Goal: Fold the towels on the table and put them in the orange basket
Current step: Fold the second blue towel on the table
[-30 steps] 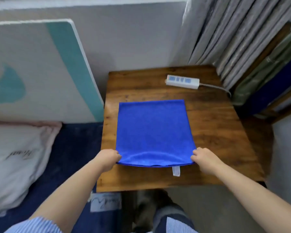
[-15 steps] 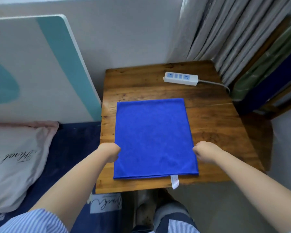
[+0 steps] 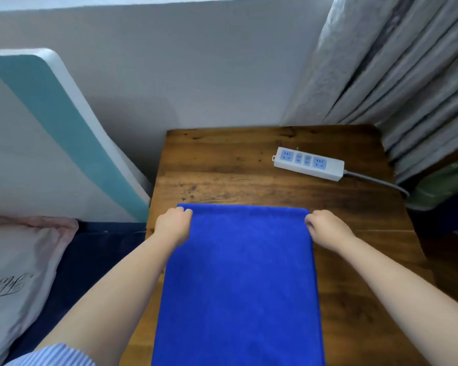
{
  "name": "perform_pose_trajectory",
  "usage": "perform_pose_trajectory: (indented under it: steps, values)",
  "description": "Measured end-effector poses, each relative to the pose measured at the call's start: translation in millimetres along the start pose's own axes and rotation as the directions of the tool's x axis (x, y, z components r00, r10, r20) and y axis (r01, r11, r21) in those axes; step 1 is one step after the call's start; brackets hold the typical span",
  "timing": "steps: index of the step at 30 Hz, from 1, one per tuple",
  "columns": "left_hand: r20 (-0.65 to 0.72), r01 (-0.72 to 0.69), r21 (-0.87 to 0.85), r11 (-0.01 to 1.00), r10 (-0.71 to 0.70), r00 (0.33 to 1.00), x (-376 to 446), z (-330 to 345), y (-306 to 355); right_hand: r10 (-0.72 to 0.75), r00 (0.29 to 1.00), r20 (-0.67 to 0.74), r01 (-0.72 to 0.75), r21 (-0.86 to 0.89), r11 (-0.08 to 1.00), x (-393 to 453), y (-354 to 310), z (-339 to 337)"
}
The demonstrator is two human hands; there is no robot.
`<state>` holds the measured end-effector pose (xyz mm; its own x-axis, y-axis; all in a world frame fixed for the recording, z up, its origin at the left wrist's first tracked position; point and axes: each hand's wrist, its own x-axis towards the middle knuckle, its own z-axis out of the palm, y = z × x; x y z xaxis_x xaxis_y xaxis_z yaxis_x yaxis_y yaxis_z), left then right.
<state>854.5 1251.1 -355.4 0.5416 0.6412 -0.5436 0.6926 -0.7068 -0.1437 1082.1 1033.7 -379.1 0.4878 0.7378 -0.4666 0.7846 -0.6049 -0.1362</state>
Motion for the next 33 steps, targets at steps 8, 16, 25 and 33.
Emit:
perform_pose_trajectory:
  steps: [8,16,25,33]
  values:
    - [0.001,0.025,-0.036,0.999,-0.025,1.000,56,21,-7,0.032,0.995,0.097,-0.036,0.047,0.998,63,2,0]
    - [0.035,-0.123,-0.176,0.977,0.131,0.991,102,26,-29,0.002,0.950,0.312,-0.008,0.019,1.000,92,4,-9]
    - [0.065,-0.125,-0.310,0.943,0.153,0.986,127,-3,-54,-0.031,0.951,0.308,-0.012,0.139,0.990,104,19,-41]
    - [-0.483,-0.194,-0.203,0.960,0.075,0.873,127,-29,-61,-0.042,0.925,-0.376,0.082,0.090,0.993,109,20,-62]
